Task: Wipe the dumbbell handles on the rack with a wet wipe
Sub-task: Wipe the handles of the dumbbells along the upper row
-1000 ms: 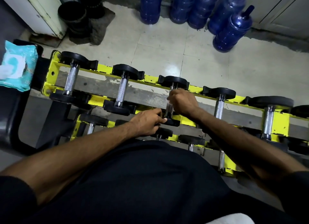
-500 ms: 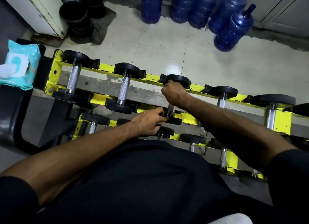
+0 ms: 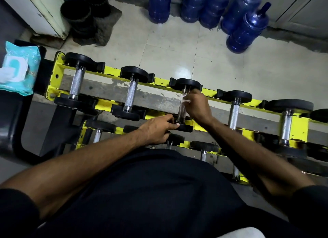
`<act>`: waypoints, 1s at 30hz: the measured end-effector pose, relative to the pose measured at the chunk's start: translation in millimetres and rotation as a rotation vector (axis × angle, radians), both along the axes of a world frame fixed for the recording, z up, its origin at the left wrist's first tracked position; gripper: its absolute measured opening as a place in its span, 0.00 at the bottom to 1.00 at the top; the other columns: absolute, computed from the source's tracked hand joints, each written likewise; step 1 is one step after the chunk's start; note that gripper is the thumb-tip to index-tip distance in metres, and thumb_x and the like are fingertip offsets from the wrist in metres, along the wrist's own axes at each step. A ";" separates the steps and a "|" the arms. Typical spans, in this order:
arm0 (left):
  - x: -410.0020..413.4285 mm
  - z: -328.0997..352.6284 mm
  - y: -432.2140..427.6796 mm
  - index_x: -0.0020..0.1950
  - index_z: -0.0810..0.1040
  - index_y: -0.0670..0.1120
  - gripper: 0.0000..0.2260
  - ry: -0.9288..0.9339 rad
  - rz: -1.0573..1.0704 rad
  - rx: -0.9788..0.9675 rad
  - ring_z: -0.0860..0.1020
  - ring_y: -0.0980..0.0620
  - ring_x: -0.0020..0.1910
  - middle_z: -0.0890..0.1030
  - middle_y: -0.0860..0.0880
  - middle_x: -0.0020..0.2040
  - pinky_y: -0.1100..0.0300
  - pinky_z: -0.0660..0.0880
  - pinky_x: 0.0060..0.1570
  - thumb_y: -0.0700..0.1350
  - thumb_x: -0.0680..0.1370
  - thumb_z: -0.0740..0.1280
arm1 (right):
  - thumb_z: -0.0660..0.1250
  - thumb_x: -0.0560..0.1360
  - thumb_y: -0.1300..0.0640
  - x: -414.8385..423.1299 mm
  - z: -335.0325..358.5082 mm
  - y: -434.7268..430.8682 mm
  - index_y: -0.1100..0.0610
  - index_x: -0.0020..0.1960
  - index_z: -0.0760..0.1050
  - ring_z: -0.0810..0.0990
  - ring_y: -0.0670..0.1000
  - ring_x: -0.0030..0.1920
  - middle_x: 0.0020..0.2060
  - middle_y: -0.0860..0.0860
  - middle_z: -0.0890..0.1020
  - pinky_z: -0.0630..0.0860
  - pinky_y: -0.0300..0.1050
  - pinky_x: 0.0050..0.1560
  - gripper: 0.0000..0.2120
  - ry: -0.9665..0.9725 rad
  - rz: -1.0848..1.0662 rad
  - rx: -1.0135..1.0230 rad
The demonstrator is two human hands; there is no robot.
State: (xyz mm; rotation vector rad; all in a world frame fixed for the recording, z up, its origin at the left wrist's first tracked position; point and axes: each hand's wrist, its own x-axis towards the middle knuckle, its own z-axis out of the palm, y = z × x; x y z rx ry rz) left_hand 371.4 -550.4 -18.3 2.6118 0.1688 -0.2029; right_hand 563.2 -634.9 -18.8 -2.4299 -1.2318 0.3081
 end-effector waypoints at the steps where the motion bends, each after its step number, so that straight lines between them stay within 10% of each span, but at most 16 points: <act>1: 0.1 -0.3 0.9 0.74 0.71 0.53 0.23 0.001 -0.001 -0.001 0.74 0.52 0.53 0.71 0.50 0.62 0.56 0.78 0.52 0.47 0.79 0.67 | 0.72 0.74 0.61 -9.1 -2.4 -8.1 0.60 0.52 0.83 0.78 0.52 0.46 0.48 0.55 0.82 0.74 0.42 0.45 0.08 0.063 -0.083 0.037; 11: 1.4 -0.1 3.1 0.73 0.72 0.53 0.22 0.018 -0.010 -0.008 0.75 0.53 0.55 0.70 0.51 0.64 0.58 0.78 0.52 0.47 0.79 0.67 | 0.72 0.73 0.70 13.8 -17.9 20.3 0.65 0.52 0.81 0.83 0.53 0.42 0.44 0.57 0.84 0.84 0.48 0.44 0.09 1.146 -0.972 0.480; 16: 4.0 -0.3 5.8 0.73 0.72 0.53 0.21 0.018 -0.008 -0.026 0.74 0.54 0.55 0.70 0.51 0.64 0.64 0.73 0.50 0.47 0.79 0.67 | 0.67 0.75 0.65 18.0 -21.1 -8.0 0.58 0.49 0.80 0.82 0.48 0.37 0.43 0.52 0.83 0.66 0.38 0.27 0.05 1.281 -0.825 0.020; 24: 6.0 3.5 5.0 0.73 0.72 0.53 0.21 0.020 -0.019 -0.023 0.74 0.55 0.55 0.69 0.51 0.65 0.61 0.76 0.53 0.47 0.80 0.67 | 0.55 0.81 0.67 31.9 -27.8 29.3 0.57 0.43 0.71 0.73 0.48 0.35 0.36 0.51 0.73 0.72 0.40 0.38 0.12 1.536 -1.004 0.316; 30: 5.0 1.9 4.7 0.73 0.72 0.53 0.21 0.028 -0.020 -0.022 0.74 0.54 0.55 0.69 0.51 0.64 0.59 0.77 0.52 0.48 0.80 0.66 | 0.69 0.71 0.73 21.0 -21.2 23.2 0.64 0.48 0.80 0.84 0.53 0.39 0.41 0.56 0.84 0.83 0.46 0.40 0.08 1.372 -1.095 0.582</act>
